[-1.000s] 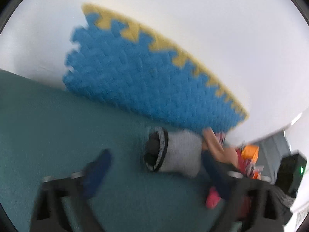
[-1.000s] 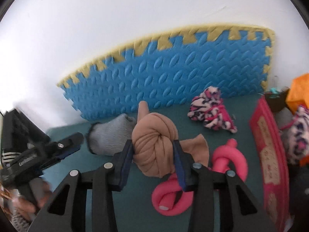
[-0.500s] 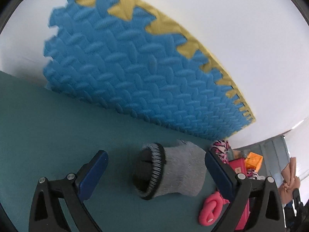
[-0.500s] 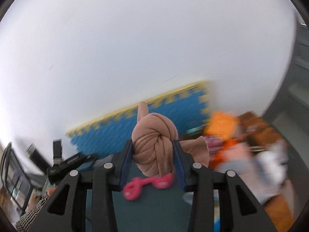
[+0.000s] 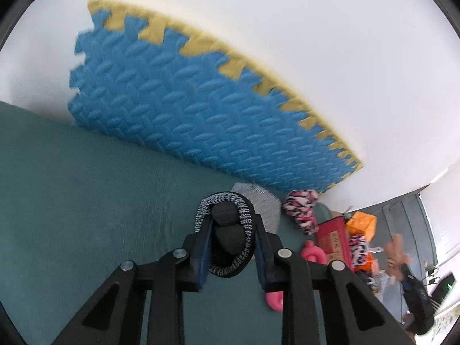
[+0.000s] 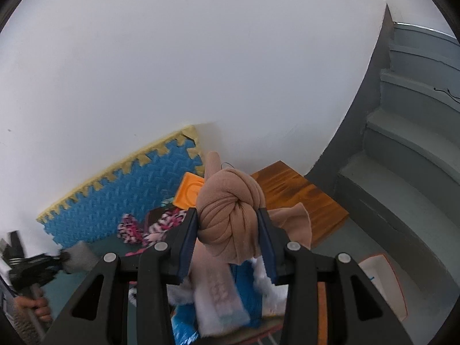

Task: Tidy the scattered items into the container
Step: 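Carry the tan cloth and grey sock into the red tin and open both tools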

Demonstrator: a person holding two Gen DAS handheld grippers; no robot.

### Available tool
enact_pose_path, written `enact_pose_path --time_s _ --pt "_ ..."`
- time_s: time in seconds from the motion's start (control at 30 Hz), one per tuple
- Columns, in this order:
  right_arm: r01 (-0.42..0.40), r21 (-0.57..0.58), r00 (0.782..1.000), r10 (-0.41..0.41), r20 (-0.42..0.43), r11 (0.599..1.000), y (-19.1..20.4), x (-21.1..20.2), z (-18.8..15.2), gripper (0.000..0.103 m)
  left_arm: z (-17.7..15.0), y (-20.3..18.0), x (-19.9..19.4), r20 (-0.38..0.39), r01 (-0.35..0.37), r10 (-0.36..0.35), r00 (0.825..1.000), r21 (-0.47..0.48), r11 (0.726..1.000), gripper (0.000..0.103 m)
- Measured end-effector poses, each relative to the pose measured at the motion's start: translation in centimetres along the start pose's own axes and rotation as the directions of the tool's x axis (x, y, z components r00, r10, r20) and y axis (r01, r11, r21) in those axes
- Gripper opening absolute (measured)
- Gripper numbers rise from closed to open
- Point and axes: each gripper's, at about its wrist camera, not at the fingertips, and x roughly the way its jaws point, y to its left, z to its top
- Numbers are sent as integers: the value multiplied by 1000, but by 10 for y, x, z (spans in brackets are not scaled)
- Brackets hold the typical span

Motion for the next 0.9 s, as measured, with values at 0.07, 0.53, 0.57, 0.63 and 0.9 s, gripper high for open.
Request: enact_pose_path --time_s 0.07,0.53,0.57,0.63,0.9 --pt "-2 2 998 2 -58 1000 -5 13 -3 44 0 -5 -15 22 6 -6 1000 5 1000 27" --pt "-80 38 996 82 -36 996 -29 -5 -11 74 -8 -90 -50 39 84 -88 995 99 992 27" --pt "-83 45 996 83 -21 996 -32 -12 -12 75 -10 -100 -47 29 94 -97 995 107 990 27" --pt "-90 65 996 90 5 994 -40 -24 -15 75 -14 -120 -43 10 112 -114 993 134 985 27" --pt "-80 132 997 76 33 988 -72 -60 -49 75 -31 -223 0 -73 187 -174 982 264 946 27"
